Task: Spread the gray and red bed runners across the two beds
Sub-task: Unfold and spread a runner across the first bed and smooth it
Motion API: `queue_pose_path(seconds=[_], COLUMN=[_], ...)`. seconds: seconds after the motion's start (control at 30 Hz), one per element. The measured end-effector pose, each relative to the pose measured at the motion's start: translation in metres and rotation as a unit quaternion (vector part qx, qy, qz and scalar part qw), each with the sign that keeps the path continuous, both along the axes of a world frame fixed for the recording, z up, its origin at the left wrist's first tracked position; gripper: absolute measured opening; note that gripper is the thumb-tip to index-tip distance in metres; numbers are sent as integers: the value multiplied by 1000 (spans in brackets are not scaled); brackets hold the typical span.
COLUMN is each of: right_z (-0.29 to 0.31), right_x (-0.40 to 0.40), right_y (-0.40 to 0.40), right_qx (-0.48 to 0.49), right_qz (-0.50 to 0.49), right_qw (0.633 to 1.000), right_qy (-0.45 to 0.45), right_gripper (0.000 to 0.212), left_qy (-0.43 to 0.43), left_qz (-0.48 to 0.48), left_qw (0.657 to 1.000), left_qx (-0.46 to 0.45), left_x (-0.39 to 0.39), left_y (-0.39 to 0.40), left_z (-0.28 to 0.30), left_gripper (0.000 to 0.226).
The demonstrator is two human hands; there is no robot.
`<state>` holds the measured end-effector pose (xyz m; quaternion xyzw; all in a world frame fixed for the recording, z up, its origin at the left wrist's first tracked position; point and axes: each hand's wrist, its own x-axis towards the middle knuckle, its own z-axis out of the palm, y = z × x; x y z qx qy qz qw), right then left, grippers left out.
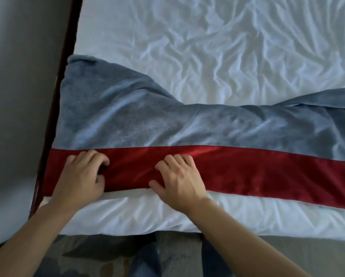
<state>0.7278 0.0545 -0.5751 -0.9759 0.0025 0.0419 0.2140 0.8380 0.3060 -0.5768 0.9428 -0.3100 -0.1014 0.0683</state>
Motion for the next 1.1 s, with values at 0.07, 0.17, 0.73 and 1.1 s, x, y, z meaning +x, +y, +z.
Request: queue_pose_path(seconds=[0.07, 0.17, 0.73, 1.1], right_z=[3, 7, -7, -4], right_x=[3, 7, 66, 73], right_y=[-46, -125, -340, -346], right_qx=[-5, -31, -157, -149], right_qz=[-26, -70, -46, -35], right_qw=[999, 993, 977, 975], right_qy=[-38, -85, 133, 159], right_gripper=[27, 15, 31, 17], left_qy=[-28, -56, 148, 231], left_qz=[-19, -30, -87, -162], left_qw=[999, 997, 984, 959], left_qx=[-28, -52, 44, -37], left_x=[6, 17, 102, 65], left_y=[-60, -147, -375, -466], left_z=[5, 4, -18, -24], left_gripper=[30, 24, 13, 19])
